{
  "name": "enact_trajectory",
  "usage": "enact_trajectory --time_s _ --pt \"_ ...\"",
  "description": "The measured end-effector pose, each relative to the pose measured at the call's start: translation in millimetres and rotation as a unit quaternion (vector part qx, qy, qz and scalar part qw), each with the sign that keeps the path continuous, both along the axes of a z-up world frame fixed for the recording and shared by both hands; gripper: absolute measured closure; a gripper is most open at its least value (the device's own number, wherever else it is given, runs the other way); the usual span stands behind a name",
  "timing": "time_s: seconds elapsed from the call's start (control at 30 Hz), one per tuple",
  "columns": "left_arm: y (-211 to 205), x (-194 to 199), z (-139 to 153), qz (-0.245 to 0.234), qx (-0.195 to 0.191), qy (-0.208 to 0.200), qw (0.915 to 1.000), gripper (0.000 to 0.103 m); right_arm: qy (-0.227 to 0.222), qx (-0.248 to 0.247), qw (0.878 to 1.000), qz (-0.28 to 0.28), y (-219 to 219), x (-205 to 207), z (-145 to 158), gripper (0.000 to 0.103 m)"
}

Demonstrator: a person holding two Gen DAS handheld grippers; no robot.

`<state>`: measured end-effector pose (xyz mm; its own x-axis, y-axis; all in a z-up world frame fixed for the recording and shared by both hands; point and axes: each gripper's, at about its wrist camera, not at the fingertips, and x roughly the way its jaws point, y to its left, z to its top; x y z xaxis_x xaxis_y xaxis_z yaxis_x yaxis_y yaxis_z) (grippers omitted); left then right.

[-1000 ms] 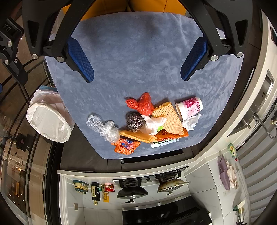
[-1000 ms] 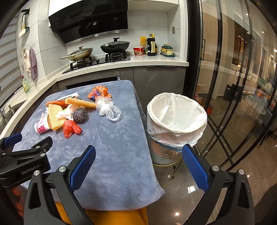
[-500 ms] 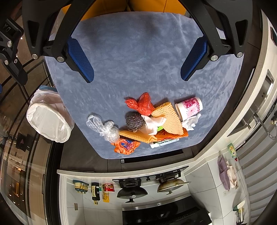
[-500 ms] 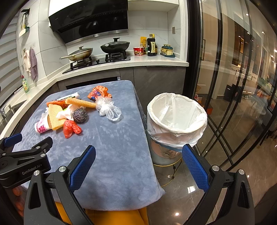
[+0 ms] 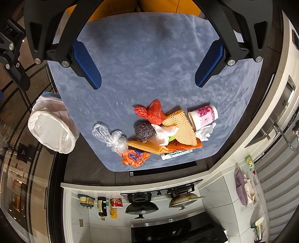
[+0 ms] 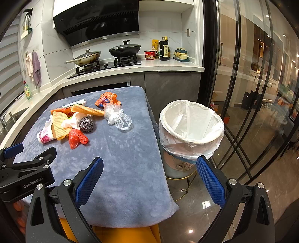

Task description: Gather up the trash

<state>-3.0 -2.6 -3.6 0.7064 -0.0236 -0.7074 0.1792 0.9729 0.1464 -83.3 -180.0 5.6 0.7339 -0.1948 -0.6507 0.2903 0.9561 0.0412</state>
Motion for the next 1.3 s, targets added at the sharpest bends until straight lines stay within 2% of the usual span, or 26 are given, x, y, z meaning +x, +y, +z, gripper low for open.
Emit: enact_trajectory --time_s 0.83,1.07,1.3 --pt "5.9 9.7 -1.9 0.006 -0.003 0.004 1.0000 0.007 0.002 -0.002 1.000 0.004 3.1 9.3 -0.1 0.007" --pt "16.4 32.9 -12.0 0.025 -0.013 0.008 0.9996 0.007 0.005 -0.003 1.000 0.024 6.7 52.1 -5.4 0.007" --pt "43.2 67.3 -24.5 0.067 -0.024 0.011 0.9974 0.007 0.014 0.008 0.999 0.051 17.5 108.0 -19.7 0.007"
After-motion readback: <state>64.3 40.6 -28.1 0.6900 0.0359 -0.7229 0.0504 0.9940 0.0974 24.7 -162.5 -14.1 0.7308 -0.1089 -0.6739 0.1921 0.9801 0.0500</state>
